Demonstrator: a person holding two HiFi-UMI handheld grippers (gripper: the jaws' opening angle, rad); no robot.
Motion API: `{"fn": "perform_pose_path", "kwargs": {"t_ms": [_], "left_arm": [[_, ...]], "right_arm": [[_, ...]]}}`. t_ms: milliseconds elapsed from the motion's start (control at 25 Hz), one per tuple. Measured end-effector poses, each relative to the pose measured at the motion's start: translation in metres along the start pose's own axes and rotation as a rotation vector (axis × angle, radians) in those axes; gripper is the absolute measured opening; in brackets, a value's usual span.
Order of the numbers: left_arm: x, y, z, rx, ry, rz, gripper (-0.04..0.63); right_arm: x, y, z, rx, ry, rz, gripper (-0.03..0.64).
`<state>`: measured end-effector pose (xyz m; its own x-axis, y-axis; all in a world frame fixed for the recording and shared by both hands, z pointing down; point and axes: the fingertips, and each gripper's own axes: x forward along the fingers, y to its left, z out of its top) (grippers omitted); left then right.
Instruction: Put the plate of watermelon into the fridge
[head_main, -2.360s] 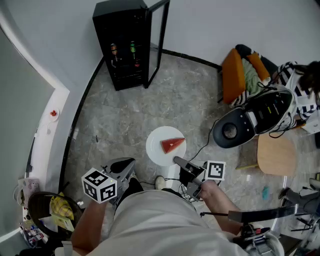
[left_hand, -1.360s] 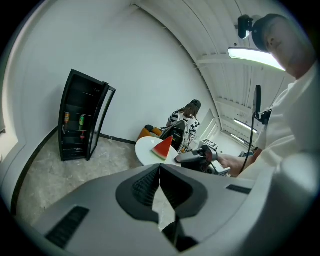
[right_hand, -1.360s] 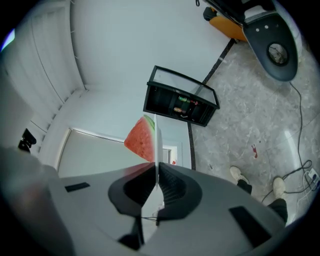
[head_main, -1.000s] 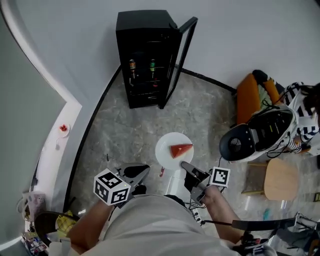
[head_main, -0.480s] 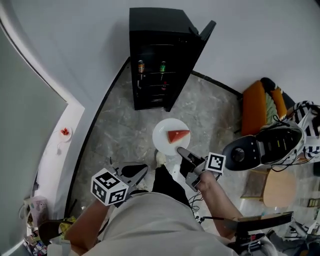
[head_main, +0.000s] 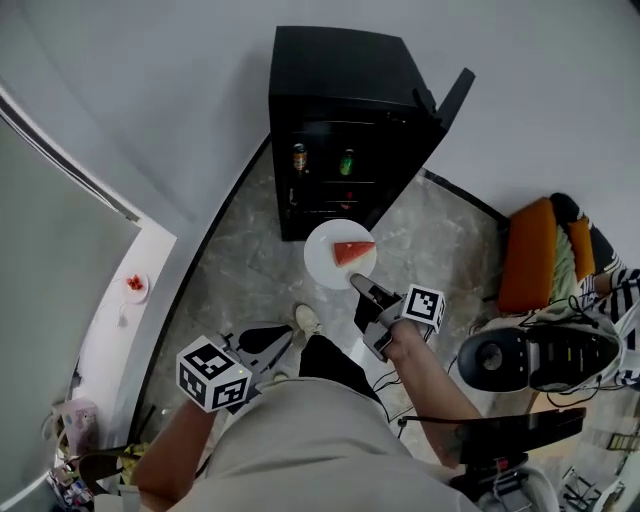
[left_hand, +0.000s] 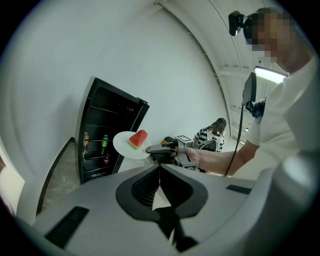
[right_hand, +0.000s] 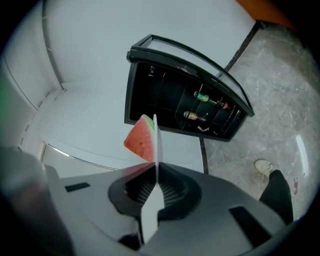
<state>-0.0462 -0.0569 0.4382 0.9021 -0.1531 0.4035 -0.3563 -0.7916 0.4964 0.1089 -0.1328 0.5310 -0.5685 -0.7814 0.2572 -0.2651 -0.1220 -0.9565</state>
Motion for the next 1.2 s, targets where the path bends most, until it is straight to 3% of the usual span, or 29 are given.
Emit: {"fn": "perform_pose_path", "kwargs": {"t_ms": [400,680,1200], "left_arm": [[0.066,0.061,0.085,-0.016,-0.021,0.076,0.012],[0.083,0.096,0.116,-0.048,-0.017,0.13,0.012],[0.074,0.144,0.129,-0.073,-0.017,0.227,0.012]], "right_arm": [[0.103,-0.031,0.125,0.037,0.011,-0.014,0.025],[0.172,-0.058,0.183,0.087,0.014,-0.045,0.025],[0.275,-0.102,0.236,0.109,-0.011,-0.092,0.025]]}}
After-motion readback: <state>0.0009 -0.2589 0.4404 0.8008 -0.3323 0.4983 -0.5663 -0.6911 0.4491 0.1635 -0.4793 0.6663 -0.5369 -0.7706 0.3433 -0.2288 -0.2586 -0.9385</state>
